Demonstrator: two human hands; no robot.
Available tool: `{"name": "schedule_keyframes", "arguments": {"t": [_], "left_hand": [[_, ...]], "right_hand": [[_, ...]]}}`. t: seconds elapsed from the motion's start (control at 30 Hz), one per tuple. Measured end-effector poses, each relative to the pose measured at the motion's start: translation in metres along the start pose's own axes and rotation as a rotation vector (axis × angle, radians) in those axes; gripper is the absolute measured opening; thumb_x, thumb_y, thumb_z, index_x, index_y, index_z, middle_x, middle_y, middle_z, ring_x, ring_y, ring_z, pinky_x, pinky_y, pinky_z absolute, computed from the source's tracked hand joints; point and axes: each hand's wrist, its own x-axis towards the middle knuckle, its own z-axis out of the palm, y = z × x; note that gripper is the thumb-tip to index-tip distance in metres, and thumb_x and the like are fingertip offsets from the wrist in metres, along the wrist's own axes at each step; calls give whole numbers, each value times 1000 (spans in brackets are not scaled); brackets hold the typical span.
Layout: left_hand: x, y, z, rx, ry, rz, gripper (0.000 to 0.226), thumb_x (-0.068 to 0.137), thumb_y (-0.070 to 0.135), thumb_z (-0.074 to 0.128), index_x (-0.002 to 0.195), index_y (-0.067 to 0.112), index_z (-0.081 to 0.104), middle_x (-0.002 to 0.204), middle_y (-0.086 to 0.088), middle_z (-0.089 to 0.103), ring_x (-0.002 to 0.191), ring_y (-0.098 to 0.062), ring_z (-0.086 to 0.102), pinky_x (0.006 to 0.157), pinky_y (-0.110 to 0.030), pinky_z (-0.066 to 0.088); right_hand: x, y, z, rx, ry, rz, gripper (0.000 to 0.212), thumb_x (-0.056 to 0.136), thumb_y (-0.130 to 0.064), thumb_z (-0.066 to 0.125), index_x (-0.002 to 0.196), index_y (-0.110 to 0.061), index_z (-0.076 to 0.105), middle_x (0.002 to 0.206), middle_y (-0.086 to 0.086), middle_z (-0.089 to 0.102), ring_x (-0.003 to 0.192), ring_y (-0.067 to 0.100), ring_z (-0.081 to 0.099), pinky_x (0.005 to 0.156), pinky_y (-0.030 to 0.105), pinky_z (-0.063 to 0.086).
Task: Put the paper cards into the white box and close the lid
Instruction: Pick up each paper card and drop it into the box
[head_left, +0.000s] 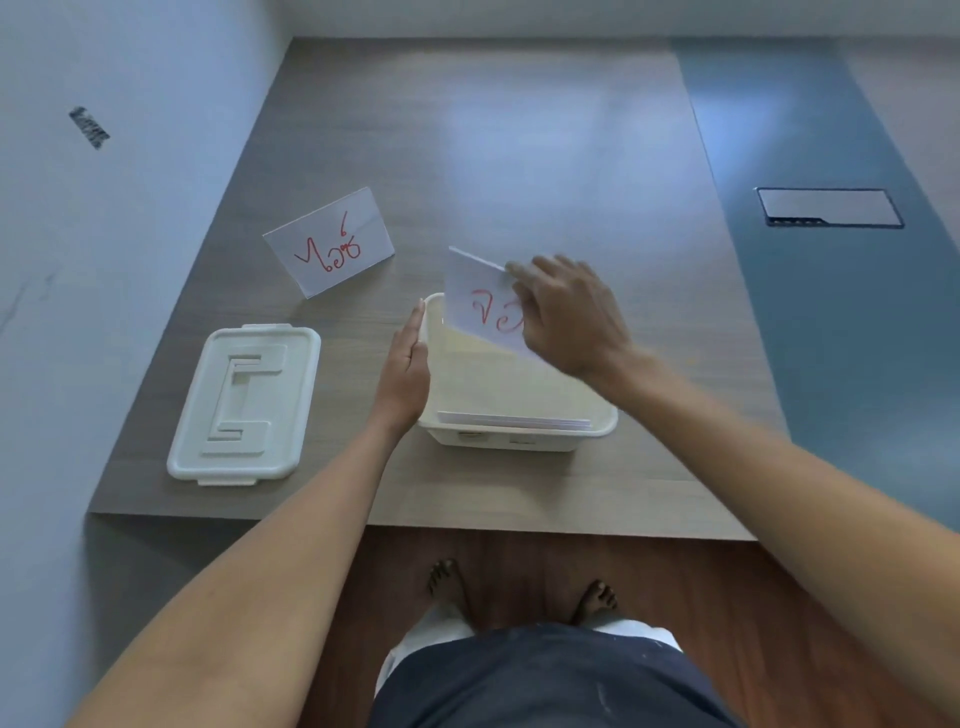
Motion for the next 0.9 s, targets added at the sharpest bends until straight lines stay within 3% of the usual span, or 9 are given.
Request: {"name": "schedule_keyframes", "arguments": {"t": [0.13, 0.23, 0.37, 0.47, 0.53, 0.6, 0.67, 0.8, 0.9], "left_hand": [[1, -1, 3, 8, 20, -16, 53, 104, 17, 27, 155, 32, 31, 152, 18, 33, 134, 9, 27, 110, -15, 17], [2, -2, 3, 40, 18, -23, 53, 105, 15, 26, 155, 32, 31, 145, 21, 34, 128, 13, 28, 105, -9, 17], [3, -3, 2, 95, 21, -16, 54, 104, 15, 25, 155, 32, 30, 135, 26, 34, 110, 36, 28, 92, 7, 15], [3, -4, 2, 111, 38, -15, 54, 104, 16, 25, 154, 35, 30, 139, 26, 33, 114, 35, 24, 95, 5, 15], [3, -4, 3, 114, 48, -15, 54, 104, 16, 25, 154, 36, 31, 141, 27, 33, 116, 35, 23, 97, 4, 16], [2, -4, 3, 112, 60, -20, 54, 104, 17, 25, 154, 35, 33, 140, 27, 34, 116, 35, 23, 98, 2, 17], [1, -3, 3, 118, 63, -20, 54, 103, 16, 26, 154, 34, 33, 141, 26, 36, 120, 32, 26, 102, 0, 18], [2, -1, 3, 129, 60, -24, 54, 103, 16, 25, 155, 30, 31, 152, 23, 32, 143, 4, 25, 117, -19, 17], [4, -3, 2, 137, 70, -27, 54, 104, 15, 26, 156, 30, 29, 154, 19, 34, 140, 7, 28, 114, -14, 18]], "right_hand": [[-41, -2, 13, 47, -119, 56, 26, 84, -7, 53, 106, -7, 68, 85, 11, 68, 81, 35, 62, 73, 37, 45], [-66, -2, 26, 75, -309, 3, 29, 89, -10, 52, 111, -11, 69, 87, 9, 69, 83, 34, 63, 75, 38, 45], [-81, -1, 35, 215, -506, -38, 31, 100, -23, 46, 117, -18, 72, 97, 6, 72, 90, 28, 65, 75, 31, 43], [-65, 4, 35, 347, -670, -11, 42, 101, -43, 43, 97, -18, 76, 85, -2, 71, 75, 18, 62, 68, 32, 50], [-48, 12, 37, 346, -642, -12, 54, 99, -54, 38, 79, -17, 72, 74, -4, 71, 65, 18, 62, 64, 34, 52], [-25, 20, 41, 338, -558, 9, 56, 99, -52, 40, 74, -10, 67, 69, 5, 70, 63, 25, 62, 63, 38, 52], [2, 28, 48, 373, -497, 72, 50, 101, -43, 44, 79, -6, 70, 73, 11, 72, 67, 28, 65, 66, 40, 53], [56, 31, 64, 409, -346, 87, 39, 100, -30, 49, 86, -5, 75, 80, 12, 75, 73, 30, 69, 71, 38, 54], [92, 28, 85, 411, -323, 114, 34, 99, -25, 51, 91, -2, 76, 87, 13, 74, 76, 28, 67, 74, 37, 52]]}}
